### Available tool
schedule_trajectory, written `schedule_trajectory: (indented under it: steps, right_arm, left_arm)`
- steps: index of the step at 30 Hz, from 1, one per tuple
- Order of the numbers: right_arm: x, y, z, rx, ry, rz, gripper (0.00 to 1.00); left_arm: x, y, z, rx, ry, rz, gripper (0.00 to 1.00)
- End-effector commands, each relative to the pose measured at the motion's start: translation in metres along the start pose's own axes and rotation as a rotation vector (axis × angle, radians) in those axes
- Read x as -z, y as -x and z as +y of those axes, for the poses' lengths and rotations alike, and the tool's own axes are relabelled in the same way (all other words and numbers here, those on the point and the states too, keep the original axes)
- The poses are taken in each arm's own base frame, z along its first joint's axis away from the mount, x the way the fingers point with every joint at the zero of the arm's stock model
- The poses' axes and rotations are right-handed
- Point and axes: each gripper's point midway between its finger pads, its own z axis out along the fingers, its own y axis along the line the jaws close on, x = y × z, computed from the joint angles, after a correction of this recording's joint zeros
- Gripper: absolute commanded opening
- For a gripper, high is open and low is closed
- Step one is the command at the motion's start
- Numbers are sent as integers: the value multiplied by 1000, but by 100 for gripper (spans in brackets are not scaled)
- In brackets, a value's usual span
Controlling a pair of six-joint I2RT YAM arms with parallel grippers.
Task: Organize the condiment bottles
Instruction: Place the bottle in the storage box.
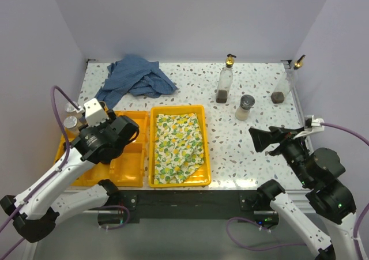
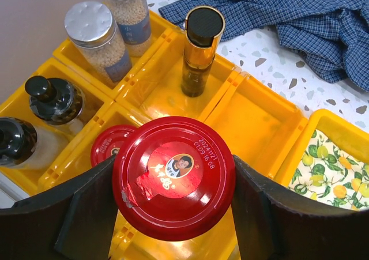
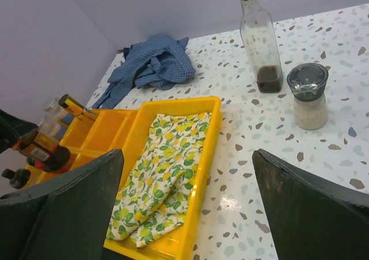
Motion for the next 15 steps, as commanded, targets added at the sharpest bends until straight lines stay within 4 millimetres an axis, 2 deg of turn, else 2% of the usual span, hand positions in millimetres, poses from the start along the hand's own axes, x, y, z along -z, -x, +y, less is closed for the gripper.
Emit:
schedule_trajectory:
  steps: [1,5,7,10,15]
  right_arm:
    - [-4,3,10,-14,38,0,99]
    - [-15,0,12,-5,40,27,99]
    - [-17,-2,22,-5,78,57,99]
    - [-24,-5,31,-10,115,91,99]
    - [-34,-13,33,-21,130,103,99]
  left_arm:
    - [9,39,7,41,-6,-113,0]
    - [14,48,14,14,-25,-122,0]
    - [20,58,18,2,-38,-135,0]
    - [20,60,27,-18,-32,-138,0]
    - [27,63,43,-33,-69,-123,0]
